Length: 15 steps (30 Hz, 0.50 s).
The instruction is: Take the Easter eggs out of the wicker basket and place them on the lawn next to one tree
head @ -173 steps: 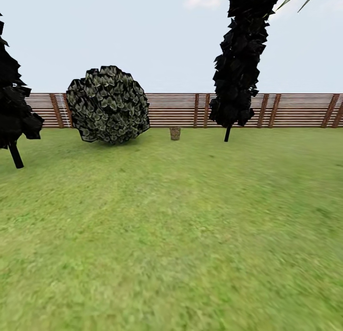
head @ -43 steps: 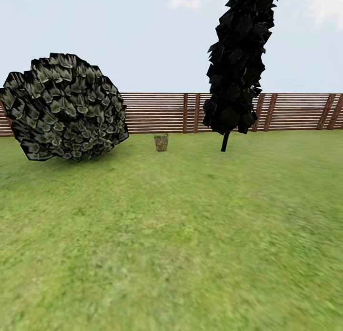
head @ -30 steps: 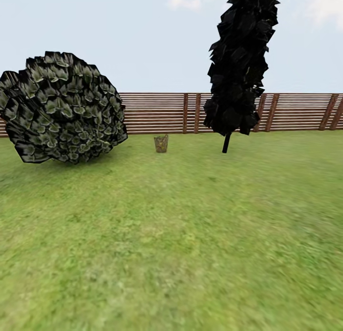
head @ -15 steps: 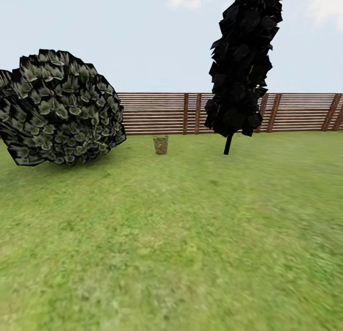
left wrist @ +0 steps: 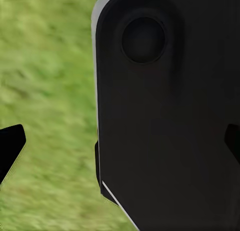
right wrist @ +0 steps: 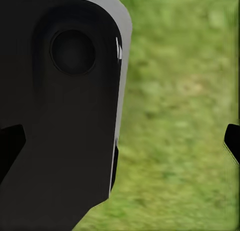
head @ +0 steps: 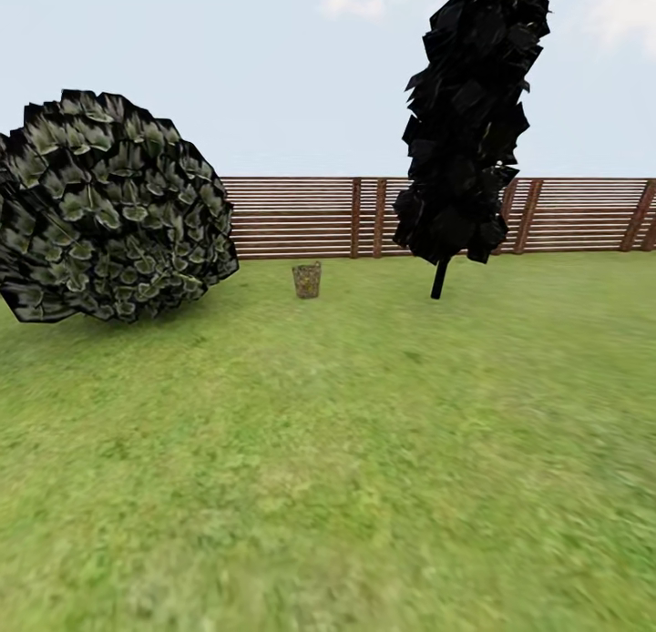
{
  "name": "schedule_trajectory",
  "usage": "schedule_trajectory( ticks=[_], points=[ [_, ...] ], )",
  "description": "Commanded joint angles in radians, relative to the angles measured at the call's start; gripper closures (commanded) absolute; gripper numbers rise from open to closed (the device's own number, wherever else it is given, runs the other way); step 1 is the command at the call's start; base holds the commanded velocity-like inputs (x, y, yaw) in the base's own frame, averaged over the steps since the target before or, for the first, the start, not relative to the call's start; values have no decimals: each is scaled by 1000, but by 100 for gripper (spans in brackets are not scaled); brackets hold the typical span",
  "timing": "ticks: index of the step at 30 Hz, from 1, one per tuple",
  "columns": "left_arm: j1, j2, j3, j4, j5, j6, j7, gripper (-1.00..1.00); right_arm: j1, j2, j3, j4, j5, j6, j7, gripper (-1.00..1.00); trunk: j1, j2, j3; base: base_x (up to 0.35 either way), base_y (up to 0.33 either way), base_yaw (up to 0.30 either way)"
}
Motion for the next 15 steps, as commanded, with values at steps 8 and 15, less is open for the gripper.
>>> schedule_trajectory(
  ticks=[8,15],
  points=[
    [1,0,0,-2,0,-1,0,-100,-1,0,1,2,10,-1,0,-100,1,0,-1,330,0,0],
    [1,0,0,-2,0,-1,0,-100,-1,0,1,2,10,-1,0,-100,1,0,-1,330,0,-22]
  ],
)
